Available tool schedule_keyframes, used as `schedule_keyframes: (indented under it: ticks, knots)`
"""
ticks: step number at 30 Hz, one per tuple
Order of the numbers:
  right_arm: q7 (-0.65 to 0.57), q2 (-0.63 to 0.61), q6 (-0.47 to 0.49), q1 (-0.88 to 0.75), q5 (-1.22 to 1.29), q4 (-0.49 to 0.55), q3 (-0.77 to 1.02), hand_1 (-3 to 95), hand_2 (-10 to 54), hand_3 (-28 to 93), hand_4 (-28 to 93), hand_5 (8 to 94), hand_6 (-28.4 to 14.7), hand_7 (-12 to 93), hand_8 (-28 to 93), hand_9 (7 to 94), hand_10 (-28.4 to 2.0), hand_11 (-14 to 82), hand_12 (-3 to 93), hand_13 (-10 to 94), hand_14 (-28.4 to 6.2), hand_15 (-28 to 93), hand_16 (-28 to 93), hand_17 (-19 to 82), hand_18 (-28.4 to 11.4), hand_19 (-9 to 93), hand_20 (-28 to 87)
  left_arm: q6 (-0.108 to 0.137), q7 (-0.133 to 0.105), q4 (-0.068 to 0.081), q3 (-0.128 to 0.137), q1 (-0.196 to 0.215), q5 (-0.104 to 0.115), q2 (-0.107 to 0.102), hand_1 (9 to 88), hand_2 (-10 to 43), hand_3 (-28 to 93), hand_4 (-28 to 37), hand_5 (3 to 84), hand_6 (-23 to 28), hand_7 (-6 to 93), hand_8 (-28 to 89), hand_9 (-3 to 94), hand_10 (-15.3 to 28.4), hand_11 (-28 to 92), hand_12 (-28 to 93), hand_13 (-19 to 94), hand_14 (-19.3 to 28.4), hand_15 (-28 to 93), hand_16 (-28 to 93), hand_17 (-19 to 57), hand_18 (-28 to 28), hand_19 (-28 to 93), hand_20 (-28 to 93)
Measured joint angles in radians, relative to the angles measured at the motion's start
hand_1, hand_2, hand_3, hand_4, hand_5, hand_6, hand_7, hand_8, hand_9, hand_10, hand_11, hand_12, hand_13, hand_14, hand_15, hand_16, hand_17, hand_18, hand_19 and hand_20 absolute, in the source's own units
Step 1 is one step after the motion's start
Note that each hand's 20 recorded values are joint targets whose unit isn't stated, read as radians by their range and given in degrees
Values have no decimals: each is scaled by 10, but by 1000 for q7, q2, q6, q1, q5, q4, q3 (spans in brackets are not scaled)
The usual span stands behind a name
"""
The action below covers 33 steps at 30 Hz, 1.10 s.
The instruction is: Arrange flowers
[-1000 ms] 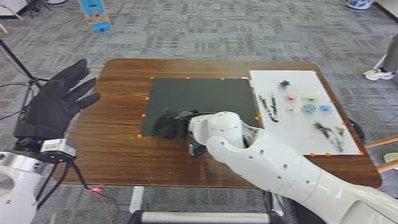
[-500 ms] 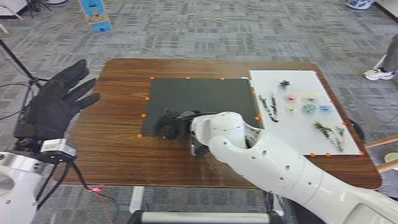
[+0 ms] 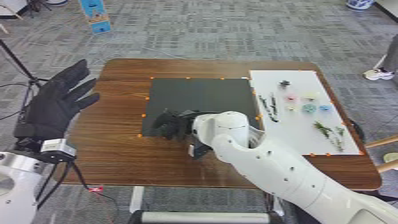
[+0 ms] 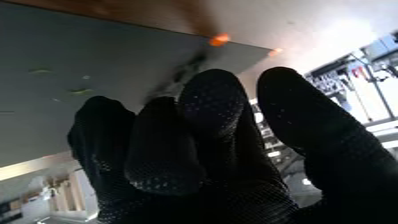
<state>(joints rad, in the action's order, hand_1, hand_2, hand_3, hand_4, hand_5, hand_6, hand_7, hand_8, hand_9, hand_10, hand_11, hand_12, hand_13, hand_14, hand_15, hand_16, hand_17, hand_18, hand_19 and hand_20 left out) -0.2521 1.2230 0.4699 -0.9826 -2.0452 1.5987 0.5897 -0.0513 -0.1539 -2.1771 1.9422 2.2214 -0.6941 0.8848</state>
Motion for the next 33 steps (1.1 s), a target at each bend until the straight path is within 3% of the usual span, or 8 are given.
schedule_keyframes:
  ticks: [10, 18, 20, 22, 24, 26, 29, 33]
  knots:
    - [59, -2, -75, -52, 129, 65, 91, 248, 51, 865, -103, 359, -4, 140, -119, 755, -137, 591, 325, 742, -107, 791, 369, 466, -229, 932, 665, 0, 0, 1, -1, -1, 0, 0, 269, -95, 612, -283, 224, 10, 176, -99, 172, 75, 127, 179, 145, 122, 112, 42, -113, 193, 363, 70]
    - [70, -86, -406, -152, 140, 179, 203, 297, -48, 773, -274, 510, -4, 194, -119, 653, -126, 517, 295, 649, -118, 783, 348, 383, -215, 932, 561, -2, 16, 0, -1, -2, -2, 16, 269, -95, 615, -283, 228, 14, 164, -93, 172, 78, 119, 183, 143, 123, 110, 46, -114, 190, 359, 78]
    - [61, -136, -493, -189, 147, 204, 244, 382, -86, 632, -281, 511, -15, 213, -118, 603, -128, 448, 286, 601, -123, 787, 366, 375, -208, 932, 571, -2, 19, -3, 8, 6, -3, 23, 267, -95, 619, -283, 228, 14, 164, -92, 173, 80, 118, 184, 143, 123, 111, 47, -114, 190, 358, 79]
    - [36, -195, -589, -222, 149, 210, 275, 566, -82, 163, -189, 511, -32, 223, -108, 566, -129, 424, 296, 561, -122, 781, 380, 350, -191, 931, 564, -1, 19, -6, 18, 17, -3, 31, 268, -95, 617, -283, 228, 15, 163, -92, 174, 80, 116, 185, 143, 123, 111, 47, -114, 190, 358, 80]
    - [-25, -254, -685, -255, 130, 208, 302, 581, -84, 20, -130, 525, -38, 237, -102, 559, -129, 436, 307, 551, -121, 775, 381, 338, -185, 928, 560, 0, 18, -9, 25, 28, -3, 37, 266, -95, 619, -283, 229, 14, 162, -91, 174, 81, 114, 186, 143, 123, 110, 47, -114, 190, 358, 81]
    - [-122, -307, -780, -285, 60, 191, 322, 570, -89, 26, -120, 541, -39, 252, -108, 567, -132, 450, 305, 552, -122, 773, 377, 341, -190, 929, 557, 0, 18, -12, 29, 38, -3, 43, 266, -95, 621, -283, 229, 15, 162, -91, 175, 81, 113, 187, 144, 123, 109, 47, -114, 190, 358, 81]
    - [-286, -365, -902, -321, -112, 138, 340, 498, -95, 336, -262, 572, -38, 270, -115, 605, -136, 470, 305, 576, -119, 769, 364, 353, -199, 932, 544, 0, 17, -14, 29, 48, -3, 54, 264, -95, 622, -283, 228, 13, 161, -91, 174, 81, 114, 188, 144, 123, 109, 47, -114, 190, 357, 81]
    - [-417, -417, -934, -391, -250, 113, 422, 393, -95, 518, -282, 619, -27, 279, -114, 645, -134, 481, 312, 615, -116, 768, 366, 365, -204, 932, 555, 0, 17, -14, 27, 51, -3, 62, 263, -95, 623, -283, 227, 13, 162, -91, 174, 81, 112, 188, 143, 123, 109, 47, -114, 190, 358, 82]
